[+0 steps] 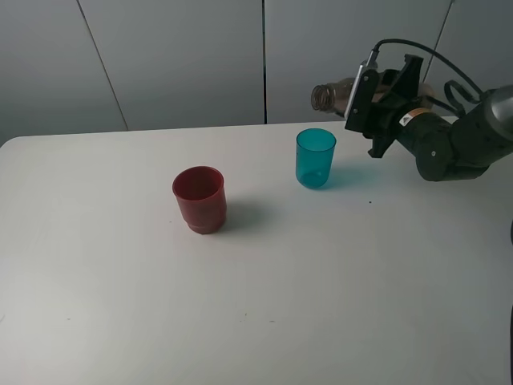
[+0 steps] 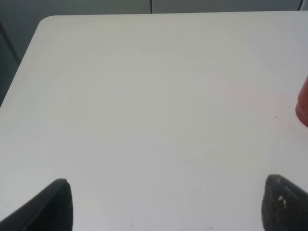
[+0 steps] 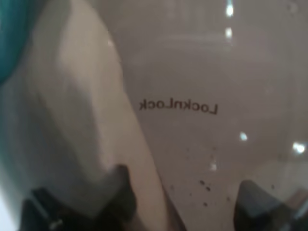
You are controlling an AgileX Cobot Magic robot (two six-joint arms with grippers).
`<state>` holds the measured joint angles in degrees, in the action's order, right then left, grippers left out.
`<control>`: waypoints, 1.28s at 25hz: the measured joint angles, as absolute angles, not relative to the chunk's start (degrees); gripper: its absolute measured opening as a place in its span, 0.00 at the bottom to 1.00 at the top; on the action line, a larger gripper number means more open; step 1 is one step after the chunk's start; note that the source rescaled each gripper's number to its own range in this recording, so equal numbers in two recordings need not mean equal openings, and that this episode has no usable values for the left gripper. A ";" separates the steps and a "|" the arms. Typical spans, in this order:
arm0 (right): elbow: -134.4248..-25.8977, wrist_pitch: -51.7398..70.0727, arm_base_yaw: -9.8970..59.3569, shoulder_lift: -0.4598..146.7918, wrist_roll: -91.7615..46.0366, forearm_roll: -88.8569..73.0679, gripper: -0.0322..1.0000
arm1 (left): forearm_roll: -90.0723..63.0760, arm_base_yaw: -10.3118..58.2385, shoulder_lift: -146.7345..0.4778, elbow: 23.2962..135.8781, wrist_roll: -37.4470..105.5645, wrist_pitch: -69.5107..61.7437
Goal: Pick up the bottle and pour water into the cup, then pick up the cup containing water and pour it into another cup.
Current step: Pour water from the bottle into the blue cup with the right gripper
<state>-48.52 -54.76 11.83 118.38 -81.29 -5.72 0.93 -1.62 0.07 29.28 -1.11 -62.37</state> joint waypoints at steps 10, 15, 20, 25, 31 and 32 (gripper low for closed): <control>-48.52 -54.53 11.83 118.38 -87.85 -8.17 0.03 | 0.93 -1.62 0.07 29.28 -1.11 -62.37; -48.52 -54.53 11.83 118.38 -88.73 -8.30 0.03 | 0.93 -1.62 0.07 29.28 -1.11 -62.37; -48.52 -54.53 11.22 118.38 -90.40 -8.42 0.03 | 0.93 -1.62 0.07 29.28 -1.11 -62.37; -48.52 -54.53 10.99 118.38 -91.34 -8.42 0.03 | 0.93 -1.62 0.07 29.28 -1.11 -62.37; -48.41 -54.43 10.99 118.38 -94.53 -8.42 0.03 | 0.93 -1.62 0.07 29.28 -1.11 -62.37; -48.41 -54.43 10.99 118.38 -94.95 -8.42 0.03 | 0.93 -1.62 0.07 29.28 -1.11 -62.37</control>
<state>-48.41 -54.43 10.99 118.38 -94.95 -8.42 0.93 -1.62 0.07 29.28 -1.11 -62.37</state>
